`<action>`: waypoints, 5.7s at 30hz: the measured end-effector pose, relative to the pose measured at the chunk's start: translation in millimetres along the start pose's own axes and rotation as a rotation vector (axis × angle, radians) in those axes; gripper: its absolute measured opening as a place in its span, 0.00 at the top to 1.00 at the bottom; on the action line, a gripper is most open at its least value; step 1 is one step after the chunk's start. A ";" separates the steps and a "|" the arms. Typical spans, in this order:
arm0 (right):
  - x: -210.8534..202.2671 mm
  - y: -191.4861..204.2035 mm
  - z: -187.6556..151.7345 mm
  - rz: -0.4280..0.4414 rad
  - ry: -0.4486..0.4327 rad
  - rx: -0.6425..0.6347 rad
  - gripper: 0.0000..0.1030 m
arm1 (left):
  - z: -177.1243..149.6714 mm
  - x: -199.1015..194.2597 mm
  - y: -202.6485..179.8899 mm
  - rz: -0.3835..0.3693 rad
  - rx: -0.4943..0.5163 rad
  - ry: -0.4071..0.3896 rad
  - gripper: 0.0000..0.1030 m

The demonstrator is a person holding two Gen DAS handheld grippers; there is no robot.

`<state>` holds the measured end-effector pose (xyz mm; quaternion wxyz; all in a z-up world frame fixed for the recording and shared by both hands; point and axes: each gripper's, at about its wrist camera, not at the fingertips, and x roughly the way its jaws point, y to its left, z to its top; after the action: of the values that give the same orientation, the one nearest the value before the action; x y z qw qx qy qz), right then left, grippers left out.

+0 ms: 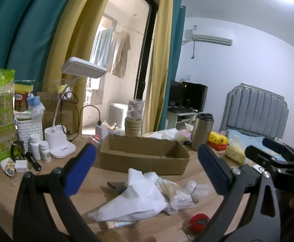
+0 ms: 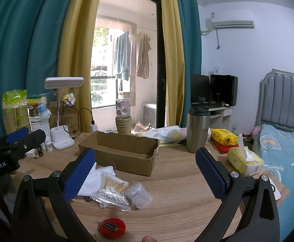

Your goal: Organize soft objects

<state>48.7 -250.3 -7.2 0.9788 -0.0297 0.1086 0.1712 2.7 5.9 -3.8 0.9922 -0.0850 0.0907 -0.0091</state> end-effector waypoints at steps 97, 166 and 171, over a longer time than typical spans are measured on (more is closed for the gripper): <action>75.2 -30.5 -61.1 -0.018 0.264 0.086 0.01 | -57.9 74.3 26.0 0.095 0.026 0.342 0.01; 122.1 -24.6 -47.2 0.167 0.369 0.071 0.65 | 8.8 62.0 27.0 -0.060 0.145 0.127 0.71; 123.4 -24.0 -31.4 0.170 0.321 0.048 0.65 | 14.4 70.0 32.0 -0.044 0.170 0.110 0.71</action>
<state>163.8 -235.3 -64.8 0.9313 -0.0242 0.2698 0.2436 74.2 37.5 -7.8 0.9889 -0.0020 0.1420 -0.0431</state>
